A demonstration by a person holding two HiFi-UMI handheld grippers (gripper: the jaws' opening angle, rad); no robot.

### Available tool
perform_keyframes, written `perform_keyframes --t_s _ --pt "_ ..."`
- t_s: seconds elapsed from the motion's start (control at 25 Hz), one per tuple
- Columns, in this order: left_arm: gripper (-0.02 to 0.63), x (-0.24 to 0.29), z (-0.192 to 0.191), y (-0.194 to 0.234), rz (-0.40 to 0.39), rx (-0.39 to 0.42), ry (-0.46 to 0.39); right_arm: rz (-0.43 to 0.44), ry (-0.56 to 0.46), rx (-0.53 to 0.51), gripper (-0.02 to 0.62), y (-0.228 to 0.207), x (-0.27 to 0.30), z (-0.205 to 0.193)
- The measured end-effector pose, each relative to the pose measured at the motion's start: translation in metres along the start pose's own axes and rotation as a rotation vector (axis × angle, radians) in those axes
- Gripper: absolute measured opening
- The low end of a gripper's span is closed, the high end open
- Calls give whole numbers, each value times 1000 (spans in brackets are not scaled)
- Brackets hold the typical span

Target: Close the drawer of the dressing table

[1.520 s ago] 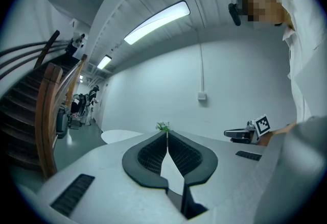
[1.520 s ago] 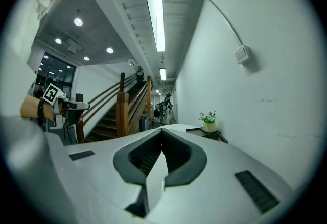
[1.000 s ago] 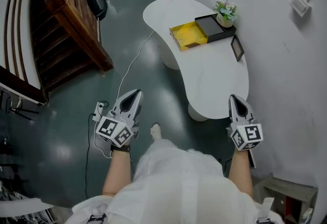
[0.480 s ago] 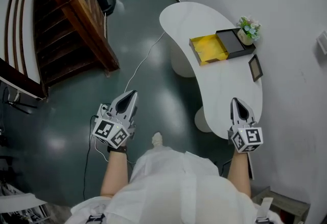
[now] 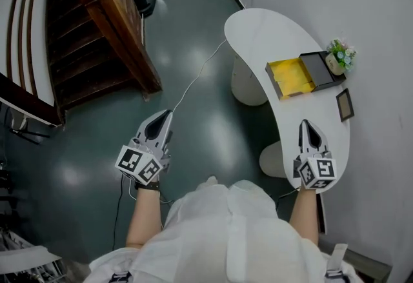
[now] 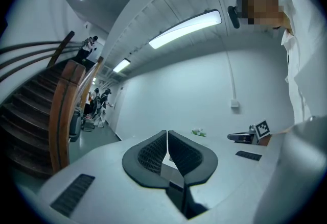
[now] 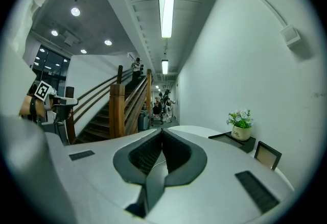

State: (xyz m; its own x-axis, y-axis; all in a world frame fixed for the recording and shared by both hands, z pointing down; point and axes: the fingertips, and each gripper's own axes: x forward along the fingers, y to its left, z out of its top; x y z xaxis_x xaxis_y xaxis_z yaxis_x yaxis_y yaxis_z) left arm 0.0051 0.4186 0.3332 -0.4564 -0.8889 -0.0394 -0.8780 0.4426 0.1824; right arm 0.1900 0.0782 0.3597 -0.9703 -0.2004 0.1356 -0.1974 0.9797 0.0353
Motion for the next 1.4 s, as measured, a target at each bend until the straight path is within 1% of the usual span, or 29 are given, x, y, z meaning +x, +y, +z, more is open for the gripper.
perform_keyframes --t_s 0.2,0.36,0.56,0.68,0.8,0.92,1.08,1.28,1.4 --pt "21 8 -3 27 17 -28 -9 -6 34 -20 9 1 27 -6" --pt "21 29 -11 44 15 -50 11 -22 41 0 9 -11 53 -7" --pt "21 89 -11 57 -38 -59 34 -45 43 22 9 -35 95 -9" --pt "21 135 -15 64 -81 -65 69 -64 56 41 9 -53 121 -14" --pt "21 192 -15 70 -145 -60 101 -108 54 72 9 -77 142 -16" --pt "21 248 -12 64 -220 -52 114 -143 60 102 9 -101 160 -17" --pt "21 317 -11 42 -329 -41 110 -171 67 107 9 -131 173 -17" --pt "21 382 -16 8 -500 -30 143 -250 58 124 9 -156 178 -10" --pt "21 424 -22 -5 -581 -40 156 -296 60 126 10 -168 179 -9"
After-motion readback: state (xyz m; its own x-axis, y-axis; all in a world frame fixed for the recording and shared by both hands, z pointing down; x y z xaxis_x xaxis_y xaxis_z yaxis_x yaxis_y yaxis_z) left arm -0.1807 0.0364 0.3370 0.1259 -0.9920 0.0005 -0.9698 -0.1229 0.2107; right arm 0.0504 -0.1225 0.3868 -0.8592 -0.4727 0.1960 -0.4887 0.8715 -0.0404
